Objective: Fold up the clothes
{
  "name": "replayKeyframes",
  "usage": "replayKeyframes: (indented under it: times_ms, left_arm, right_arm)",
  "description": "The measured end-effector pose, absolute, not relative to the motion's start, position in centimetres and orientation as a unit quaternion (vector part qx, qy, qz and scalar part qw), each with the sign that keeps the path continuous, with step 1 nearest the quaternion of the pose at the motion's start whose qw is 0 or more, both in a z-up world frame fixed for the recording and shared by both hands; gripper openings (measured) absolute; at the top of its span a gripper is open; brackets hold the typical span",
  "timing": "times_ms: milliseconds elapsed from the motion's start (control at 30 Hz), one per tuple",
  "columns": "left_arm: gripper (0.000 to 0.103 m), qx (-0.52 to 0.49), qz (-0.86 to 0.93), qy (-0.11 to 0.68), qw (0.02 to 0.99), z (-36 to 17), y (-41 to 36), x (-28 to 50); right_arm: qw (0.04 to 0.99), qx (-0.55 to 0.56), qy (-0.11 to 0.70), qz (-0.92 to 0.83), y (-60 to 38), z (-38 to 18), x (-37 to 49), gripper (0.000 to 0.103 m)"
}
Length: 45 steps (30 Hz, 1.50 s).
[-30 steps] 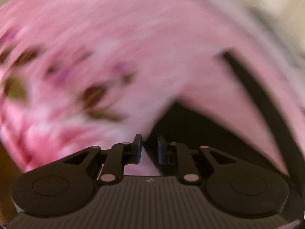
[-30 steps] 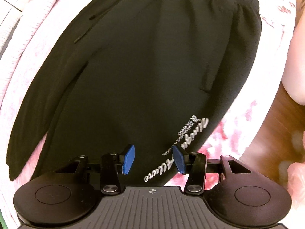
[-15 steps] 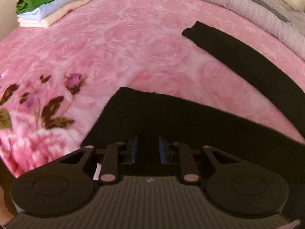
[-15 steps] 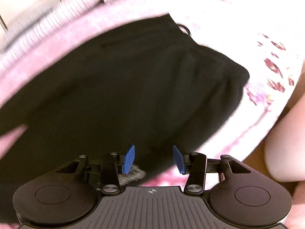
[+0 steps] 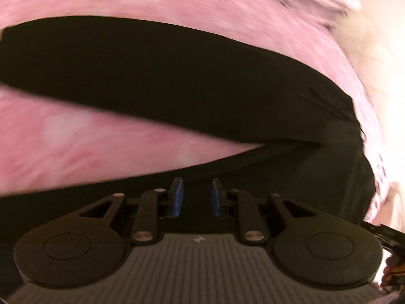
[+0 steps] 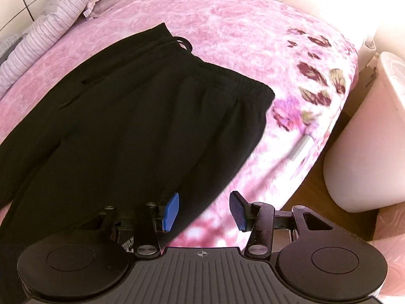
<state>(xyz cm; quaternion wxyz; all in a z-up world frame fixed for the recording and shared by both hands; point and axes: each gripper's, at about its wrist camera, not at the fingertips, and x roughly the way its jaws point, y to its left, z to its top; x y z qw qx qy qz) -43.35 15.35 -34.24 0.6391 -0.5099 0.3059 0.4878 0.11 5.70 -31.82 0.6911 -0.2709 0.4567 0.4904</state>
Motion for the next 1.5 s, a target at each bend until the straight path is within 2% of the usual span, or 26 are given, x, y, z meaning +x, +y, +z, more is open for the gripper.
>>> replayKeyframes:
  times_ms: [200, 300, 333, 600, 800, 867, 900, 933, 1000, 1100, 1167, 1300, 1500]
  left_arm:
    - [0.020, -0.466, 0.436, 0.336, 0.693, -34.0, 22.2, -34.5]
    - [0.023, -0.448, 0.428, 0.337, 0.709, -33.9, 24.8, -30.6]
    - [0.023, -0.446, 0.429, 0.339, 0.709, -33.9, 25.1, -29.4]
    - [0.023, -0.501, 0.471, 0.318, 0.653, -36.0, 25.2, -25.2]
    - [0.023, -0.509, 0.509, 0.306, 0.623, -35.9, 25.4, -25.1]
    - [0.023, -0.508, 0.522, 0.308, 0.612, -35.9, 25.4, -25.6]
    - [0.023, -0.508, 0.528, 0.308, 0.607, -35.8, 25.5, -25.8]
    - [0.023, -0.508, 0.534, 0.307, 0.602, -35.7, 25.4, -26.0]
    - [0.023, -0.510, 0.543, 0.302, 0.594, -35.6, 25.1, -26.6]
    - [0.023, -0.516, 0.551, 0.301, 0.583, -35.8, 24.3, -27.5]
    - [0.023, -0.520, 0.552, 0.301, 0.578, -36.1, 23.7, -28.0]
    - [0.023, -0.527, 0.548, 0.297, 0.577, -36.5, 22.4, -29.0]
    - [0.023, -0.528, 0.545, 0.288, 0.584, -35.9, 20.2, -31.6]
  right_arm:
    - [0.672, -0.273, 0.455, 0.516, 10.2, -32.1, 2.7, 0.047]
    - [0.660, -0.288, 0.439, 0.538, 13.5, -32.3, 4.4, 0.029]
    - [0.656, -0.297, 0.432, 0.543, 14.8, -32.4, 5.0, 0.026]
    - [0.632, -0.297, 0.374, 0.610, 24.9, -31.5, 11.6, 0.026]
    - [0.559, -0.229, 0.480, 0.637, 31.2, -35.2, 14.6, 0.026]
    - [0.562, -0.234, 0.459, 0.646, 31.8, -35.8, 14.2, 0.025]
    - [0.574, -0.241, 0.437, 0.650, 31.8, -35.8, 14.1, 0.008]
    - [0.580, -0.239, 0.424, 0.653, 31.7, -35.6, 14.1, 0.000]
    - [0.583, -0.217, 0.406, 0.670, 31.3, -35.1, 14.2, 0.000]
    - [0.538, -0.193, 0.354, 0.741, 29.2, -33.3, 13.1, 0.000]
    - [0.484, -0.238, 0.317, 0.780, 27.6, -32.7, 11.3, 0.000]
    - [0.394, -0.349, 0.295, 0.798, 25.0, -33.9, 7.6, 0.000]
    - [0.371, -0.424, 0.293, 0.772, 21.4, -35.6, 3.3, 0.007]
